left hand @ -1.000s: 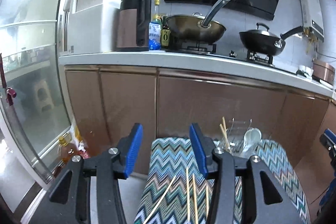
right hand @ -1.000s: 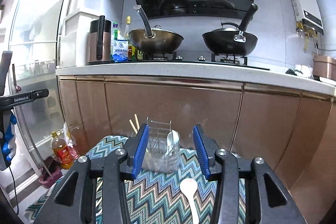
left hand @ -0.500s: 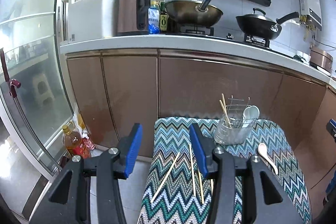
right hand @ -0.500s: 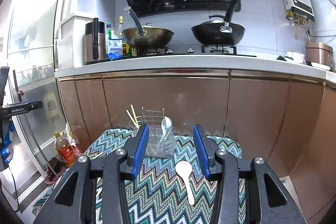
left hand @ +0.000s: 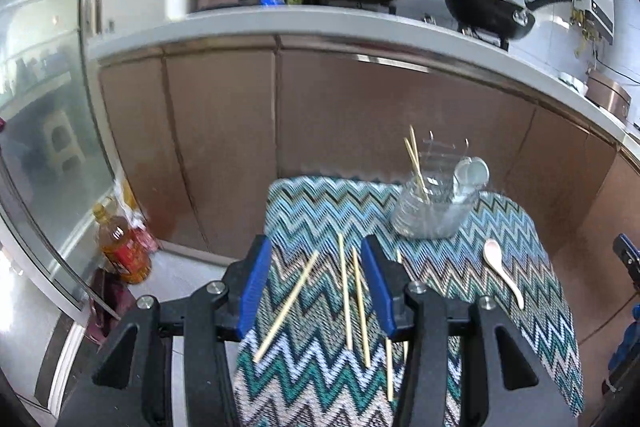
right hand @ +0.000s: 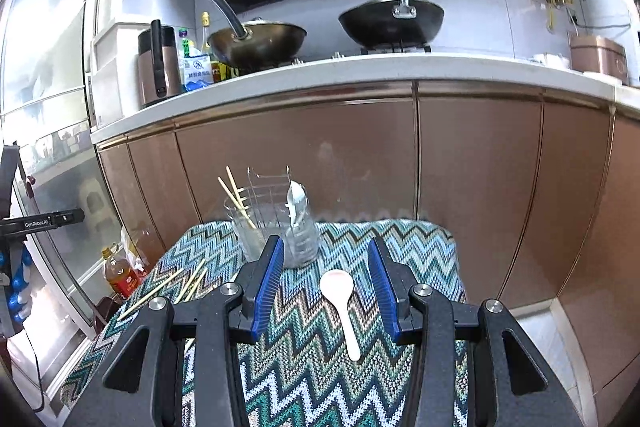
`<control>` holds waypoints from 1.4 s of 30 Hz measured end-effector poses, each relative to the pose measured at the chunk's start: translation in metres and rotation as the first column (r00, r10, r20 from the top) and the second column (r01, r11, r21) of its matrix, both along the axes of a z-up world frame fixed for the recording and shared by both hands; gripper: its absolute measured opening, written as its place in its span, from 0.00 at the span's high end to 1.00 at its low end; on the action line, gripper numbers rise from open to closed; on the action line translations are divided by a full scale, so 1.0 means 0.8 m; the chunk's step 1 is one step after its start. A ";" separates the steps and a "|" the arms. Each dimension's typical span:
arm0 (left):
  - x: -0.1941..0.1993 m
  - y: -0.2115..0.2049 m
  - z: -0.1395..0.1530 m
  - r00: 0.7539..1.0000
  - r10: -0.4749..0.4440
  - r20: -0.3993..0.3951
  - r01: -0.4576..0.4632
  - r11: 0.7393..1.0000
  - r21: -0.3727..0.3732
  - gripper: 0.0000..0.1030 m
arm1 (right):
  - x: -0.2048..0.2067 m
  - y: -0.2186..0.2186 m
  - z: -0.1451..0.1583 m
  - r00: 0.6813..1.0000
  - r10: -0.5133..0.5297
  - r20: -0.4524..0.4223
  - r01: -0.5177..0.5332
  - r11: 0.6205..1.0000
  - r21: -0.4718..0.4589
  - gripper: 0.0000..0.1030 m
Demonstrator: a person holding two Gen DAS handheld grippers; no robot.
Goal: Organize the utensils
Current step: 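Raise both open tools away from the wire-rack cup, then grasp a bamboo chopstick with the left tool while the right tool grasps a white spoon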
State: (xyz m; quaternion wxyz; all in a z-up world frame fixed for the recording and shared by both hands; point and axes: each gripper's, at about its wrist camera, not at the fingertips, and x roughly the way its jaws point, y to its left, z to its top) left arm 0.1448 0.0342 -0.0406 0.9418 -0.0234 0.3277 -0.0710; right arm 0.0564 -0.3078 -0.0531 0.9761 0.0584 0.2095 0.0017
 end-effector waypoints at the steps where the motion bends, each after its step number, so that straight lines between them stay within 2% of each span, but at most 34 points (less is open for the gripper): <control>1: 0.005 -0.003 -0.007 1.000 -0.016 -0.025 0.015 1.000 -0.012 0.57 | 0.002 -0.002 -0.004 1.000 0.001 -0.008 -0.001 1.000 0.004 0.58; 4: 0.026 -0.015 -0.028 0.992 -0.063 -0.109 0.058 0.997 -0.047 0.57 | 0.009 -0.006 -0.017 1.000 0.004 -0.030 -0.003 1.000 0.017 0.58; 7: 0.053 -0.030 -0.053 0.972 -0.122 -0.199 0.107 0.991 -0.085 0.57 | 0.019 -0.011 -0.032 0.998 0.008 -0.055 -0.006 0.999 0.032 0.58; 12: 0.102 -0.060 -0.101 0.921 -0.181 -0.345 0.142 0.981 -0.134 0.57 | 0.040 -0.018 -0.064 0.992 0.029 -0.122 -0.022 0.998 0.057 0.58; 16: 0.143 -0.078 -0.133 0.890 -0.178 -0.419 0.136 0.982 -0.127 0.57 | 0.060 -0.019 -0.087 0.984 0.046 -0.173 -0.036 0.998 0.060 0.58; 26: 0.223 -0.089 -0.191 0.844 -0.142 -0.518 0.114 0.990 -0.087 0.72 | 0.105 -0.036 -0.129 0.963 0.058 -0.264 -0.040 0.997 0.072 0.58; 33: 0.255 -0.096 -0.215 0.825 -0.162 -0.541 0.146 0.987 -0.072 0.81 | 0.125 -0.037 -0.147 0.951 0.073 -0.300 -0.055 0.996 0.068 0.58; 37: 0.271 -0.102 -0.230 0.800 -0.163 -0.577 0.157 0.986 -0.062 0.85 | 0.138 -0.036 -0.152 0.943 0.090 -0.321 -0.073 0.995 0.066 0.58; 42: 0.275 -0.106 -0.239 0.786 -0.176 -0.592 0.170 0.983 -0.067 0.89 | 0.169 -0.041 -0.156 0.917 0.162 -0.364 -0.134 0.986 0.103 0.58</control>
